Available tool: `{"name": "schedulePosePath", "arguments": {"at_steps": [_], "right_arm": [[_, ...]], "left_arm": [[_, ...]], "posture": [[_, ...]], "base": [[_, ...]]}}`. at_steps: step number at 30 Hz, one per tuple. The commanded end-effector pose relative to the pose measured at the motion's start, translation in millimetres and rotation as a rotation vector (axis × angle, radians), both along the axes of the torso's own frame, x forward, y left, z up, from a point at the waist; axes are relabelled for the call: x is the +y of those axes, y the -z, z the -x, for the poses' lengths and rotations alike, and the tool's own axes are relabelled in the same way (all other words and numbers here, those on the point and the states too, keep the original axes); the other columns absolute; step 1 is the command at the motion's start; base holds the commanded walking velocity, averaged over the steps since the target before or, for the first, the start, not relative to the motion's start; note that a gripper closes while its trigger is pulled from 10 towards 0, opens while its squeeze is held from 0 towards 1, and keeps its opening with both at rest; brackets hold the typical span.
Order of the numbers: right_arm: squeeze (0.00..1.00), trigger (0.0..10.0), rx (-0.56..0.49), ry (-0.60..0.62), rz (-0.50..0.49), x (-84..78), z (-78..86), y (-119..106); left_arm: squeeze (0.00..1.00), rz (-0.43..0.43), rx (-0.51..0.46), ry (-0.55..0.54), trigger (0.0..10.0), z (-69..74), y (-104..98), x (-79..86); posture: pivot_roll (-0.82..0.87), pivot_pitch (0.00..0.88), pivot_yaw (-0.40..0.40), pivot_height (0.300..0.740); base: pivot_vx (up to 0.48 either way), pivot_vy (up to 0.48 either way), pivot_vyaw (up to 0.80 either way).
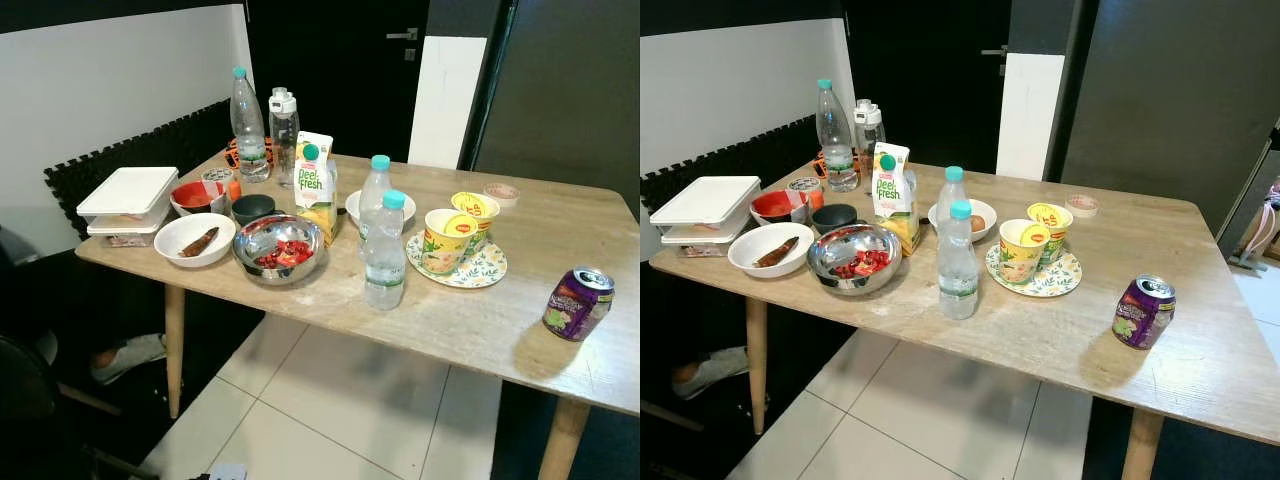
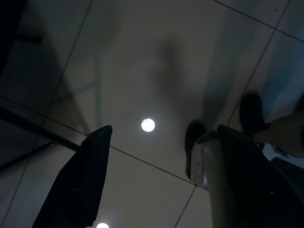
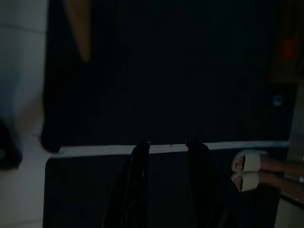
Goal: Restocking fridge
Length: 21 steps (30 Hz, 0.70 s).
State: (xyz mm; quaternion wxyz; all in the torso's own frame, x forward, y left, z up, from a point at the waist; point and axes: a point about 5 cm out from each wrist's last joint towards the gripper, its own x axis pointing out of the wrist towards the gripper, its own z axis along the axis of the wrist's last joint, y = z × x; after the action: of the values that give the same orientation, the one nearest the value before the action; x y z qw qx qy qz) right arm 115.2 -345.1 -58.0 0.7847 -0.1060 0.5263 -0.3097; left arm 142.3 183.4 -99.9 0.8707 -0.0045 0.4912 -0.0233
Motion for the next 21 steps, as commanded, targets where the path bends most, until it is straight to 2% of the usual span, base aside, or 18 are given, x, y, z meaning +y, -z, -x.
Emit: {"name": "schedulePosePath", "arguments": {"at_steps": [1, 2, 3, 4, 5, 6, 7, 9, 10, 12, 13, 14, 15, 16, 17, 20, 21], "right_arm": [[0.00, 10.0, -0.021, 0.090, 0.051, -13.7, 4.3, -7], [0.00, 10.0, -0.018, 0.144, 0.110, -27.8, 8.6, -16], [0.00, 10.0, -0.018, 0.144, 0.110, -27.8, 8.6, -16], [0.00, 10.0, -0.015, 0.178, 0.150, -37.2, 11.7, -22], [0.00, 10.0, -0.021, 0.265, 0.265, -61.2, 17.6, -41], [0.00, 10.0, -0.033, 0.285, 0.308, -71.0, 18.0, -50], [0.00, 10.0, -0.042, 0.296, 0.334, -77.1, 18.0, -56], [0.00, 10.0, -0.042, 0.296, 0.334, -77.1, 18.0, -56], [0.00, 10.0, -0.063, 0.294, 0.391, -88.8, 13.2, -70], [0.00, 10.0, -0.063, 0.294, 0.391, -88.8, 13.2, -70], [0.00, 10.0, -0.174, 0.327, 0.525, -116.9, -6.3, -113], [0.00, 10.0, -0.174, 0.327, 0.525, -116.9, -6.3, -113], [0.50, 10.0, -0.239, 0.343, 0.581, -127.4, -16.5, -135], [0.50, 10.0, -0.239, 0.343, 0.581, -127.4, -16.5, -135], [1.00, 10.0, -0.307, 0.343, 0.626, -134.2, -28.6, -155], [1.00, 10.0, -0.496, 0.237, 0.724, -136.9, -72.1, -204], [1.00, 10.0, -0.496, 0.237, 0.724, -136.9, -72.1, -204]], "left_arm": [[0.00, 0.001, 0.017, 0.002, 10.0, 4.3, 2, -1.7], [0.00, 0.002, 0.016, 0.002, 10.0, 3.9, 2, -1.7], [0.00, 0.002, 0.016, 0.002, 10.0, 3.9, 2, -1.7], [0.00, 0.002, 0.015, 0.002, 10.0, 3.6, 2, -1.7], [0.00, 0.002, 0.014, 0.003, 10.0, 3.0, 1, -1.8], [0.00, 0.002, 0.014, 0.003, 10.0, 3.0, 1, -1.7], [0.00, 0.002, 0.014, 0.002, 10.0, 2.9, 1, -1.7], [0.00, 0.002, 0.014, 0.002, 10.0, 2.9, 1, -1.7], [0.00, 0.001, 0.015, 0.004, 10.0, 3.1, 1, -1.2], [0.00, 0.001, 0.015, 0.004, 10.0, 3.1, 1, -1.2], [0.00, 0.000, 0.016, 0.006, 10.0, 3.0, 1, -0.7], [0.00, 0.000, 0.016, 0.006, 10.0, 3.0, 1, -0.7], [0.00, 0.000, 0.016, 0.007, 10.0, 2.9, 1, -0.7], [0.00, 0.000, 0.016, 0.007, 10.0, 2.9, 1, -0.7], [0.00, 0.001, 0.016, 0.007, 10.0, 2.7, 1, -0.9], [0.00, 0.002, 0.015, 0.007, 10.0, 2.5, 1, -0.9], [0.00, 0.002, 0.015, 0.007, 10.0, 2.5, 1, -0.9]], "posture": [[-0.09, 0.000, 0.003, 0.734], [-0.09, 0.000, 0.003, 0.734], [-0.09, 0.000, 0.003, 0.734], [-0.09, 0.000, 0.003, 0.734], [-0.09, 0.000, 0.001, 0.734], [-0.09, 0.000, 0.001, 0.734], [-0.09, 0.000, 0.001, 0.734], [-0.09, 0.000, 0.001, 0.734], [-0.09, 0.000, 0.001, 0.734], [-0.09, 0.000, 0.001, 0.734], [-0.10, 0.000, -0.002, 0.734], [-0.10, 0.000, -0.002, 0.734], [-0.10, 0.000, -0.002, 0.734], [-0.10, 0.000, -0.002, 0.734], [-0.10, 0.000, -0.002, 0.734], [-0.10, 0.000, -0.002, 0.734], [-0.10, 0.000, -0.002, 0.734]], "base": [[0.000, 0.000, 0.00], [0.000, 0.000, 0.00], [0.000, 0.000, 0.00], [0.000, 0.000, 0.00], [0.000, 0.000, 0.00], [0.000, 0.000, 0.00], [0.000, 0.000, 0.00], [0.000, 0.000, 0.00], [0.000, 0.000, 0.00], [0.000, 0.000, 0.00], [0.000, 0.000, 0.00], [0.000, 0.000, 0.00], [0.000, 0.000, 0.00], [0.000, 0.000, 0.00], [0.000, 0.000, 0.00], [0.000, 0.000, 0.00], [0.000, 0.000, 0.00]]}}
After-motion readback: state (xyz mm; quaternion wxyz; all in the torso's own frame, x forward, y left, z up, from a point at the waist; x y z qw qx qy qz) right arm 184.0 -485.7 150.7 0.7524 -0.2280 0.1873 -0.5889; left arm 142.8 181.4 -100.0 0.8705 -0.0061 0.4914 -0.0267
